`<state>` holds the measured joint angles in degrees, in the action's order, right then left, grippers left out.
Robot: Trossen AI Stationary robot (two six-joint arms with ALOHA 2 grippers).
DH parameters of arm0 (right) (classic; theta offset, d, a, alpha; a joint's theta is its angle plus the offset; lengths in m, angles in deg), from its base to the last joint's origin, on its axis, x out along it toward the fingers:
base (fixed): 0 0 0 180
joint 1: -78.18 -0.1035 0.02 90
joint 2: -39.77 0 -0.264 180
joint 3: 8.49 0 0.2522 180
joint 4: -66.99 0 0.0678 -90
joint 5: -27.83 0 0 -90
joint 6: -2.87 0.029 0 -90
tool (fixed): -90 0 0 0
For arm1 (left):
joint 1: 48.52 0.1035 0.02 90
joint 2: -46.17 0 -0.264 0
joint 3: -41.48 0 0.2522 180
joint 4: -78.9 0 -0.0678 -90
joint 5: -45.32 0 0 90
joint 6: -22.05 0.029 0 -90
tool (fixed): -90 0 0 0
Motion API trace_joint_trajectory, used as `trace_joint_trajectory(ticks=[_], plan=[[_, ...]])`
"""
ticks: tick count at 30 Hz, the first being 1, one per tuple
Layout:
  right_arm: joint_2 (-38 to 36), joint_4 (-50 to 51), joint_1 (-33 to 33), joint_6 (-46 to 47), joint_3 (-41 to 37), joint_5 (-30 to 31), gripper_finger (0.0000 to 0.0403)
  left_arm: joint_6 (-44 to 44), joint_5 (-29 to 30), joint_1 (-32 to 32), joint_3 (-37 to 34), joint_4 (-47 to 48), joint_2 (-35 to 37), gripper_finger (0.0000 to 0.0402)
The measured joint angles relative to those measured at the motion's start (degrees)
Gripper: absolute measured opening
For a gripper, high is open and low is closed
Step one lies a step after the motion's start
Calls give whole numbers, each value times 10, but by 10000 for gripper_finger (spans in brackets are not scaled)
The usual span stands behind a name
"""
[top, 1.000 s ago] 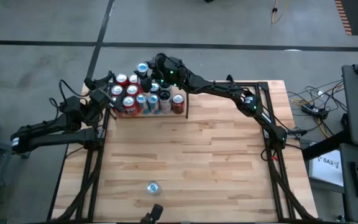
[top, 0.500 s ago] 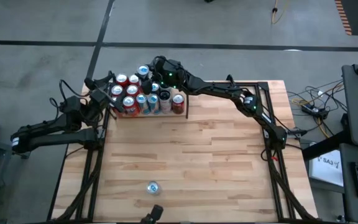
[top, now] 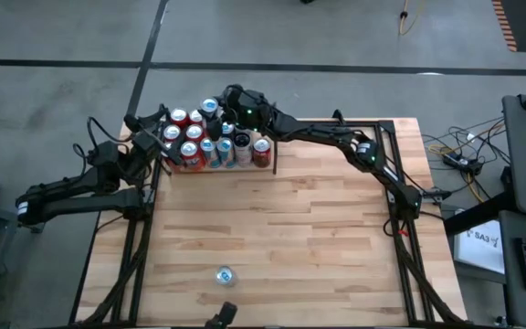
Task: Place canned beverage on shelf
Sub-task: Put the blue soda can on the shelf aligned with the other blue soda can
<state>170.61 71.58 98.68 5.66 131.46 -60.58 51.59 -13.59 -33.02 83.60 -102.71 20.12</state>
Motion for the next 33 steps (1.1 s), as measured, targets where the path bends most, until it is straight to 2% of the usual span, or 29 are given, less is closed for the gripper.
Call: trace_joint_trajectory(ticks=[33], plan=[[12, 31, -2, -14, -1, 1, 223, 4, 0, 0, 0, 0, -2, 329]])
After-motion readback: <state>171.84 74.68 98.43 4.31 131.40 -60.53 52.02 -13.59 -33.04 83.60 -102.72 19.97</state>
